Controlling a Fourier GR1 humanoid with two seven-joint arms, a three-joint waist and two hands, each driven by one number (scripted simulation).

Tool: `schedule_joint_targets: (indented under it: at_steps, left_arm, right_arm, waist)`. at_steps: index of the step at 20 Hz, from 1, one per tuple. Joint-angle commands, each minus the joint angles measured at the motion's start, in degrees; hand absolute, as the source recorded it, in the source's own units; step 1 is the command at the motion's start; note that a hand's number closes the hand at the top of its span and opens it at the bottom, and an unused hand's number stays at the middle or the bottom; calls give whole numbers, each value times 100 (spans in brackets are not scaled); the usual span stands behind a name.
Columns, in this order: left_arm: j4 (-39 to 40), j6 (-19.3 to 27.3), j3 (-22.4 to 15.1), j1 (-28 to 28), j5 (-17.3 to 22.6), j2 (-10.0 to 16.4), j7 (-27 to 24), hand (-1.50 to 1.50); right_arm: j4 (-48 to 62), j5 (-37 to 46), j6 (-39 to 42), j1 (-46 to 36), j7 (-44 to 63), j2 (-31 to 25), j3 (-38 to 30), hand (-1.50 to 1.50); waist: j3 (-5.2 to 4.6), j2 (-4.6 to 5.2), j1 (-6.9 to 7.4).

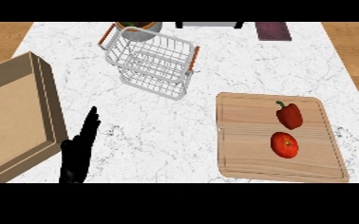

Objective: Pick the tomato from the cutting board and place it in the tiered basket

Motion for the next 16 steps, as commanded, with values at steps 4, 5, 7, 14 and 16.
schedule_joint_targets:
  at_steps: [4, 5, 7, 14, 16]
  left_arm:
    - [31, -57, -53, -311, -68, -49, 118, 0]
    - [139, -23, -144, -129, -129, -147, -65, 0]
    - [138, -96, 10, -305, -83, 10, 77, 0]
    - [437, -356, 123, -308, 9, -1, -109, 0]
    - [279, -88, -10, -317, -125, -198, 124, 0]
  right_arm:
    - [-849, 1917, 908, 588, 2292, -529, 588, -150]
    - [-1064, 2174, 1056, 583, 2677, -562, 570, -150]
    - [-1389, 2666, 1344, 83, 3547, -588, 510, -150]
    - [-678, 4372, 2431, -1747, 5180, -126, 1615, -150]
    - [90, 4829, 2492, -2204, 5147, 139, 1797, -150]
  waist:
    - [-10, 65, 199]
    - [-11, 55, 212]
    - [-2, 55, 278]
    - [20, -13, 195]
    - [31, -28, 174]
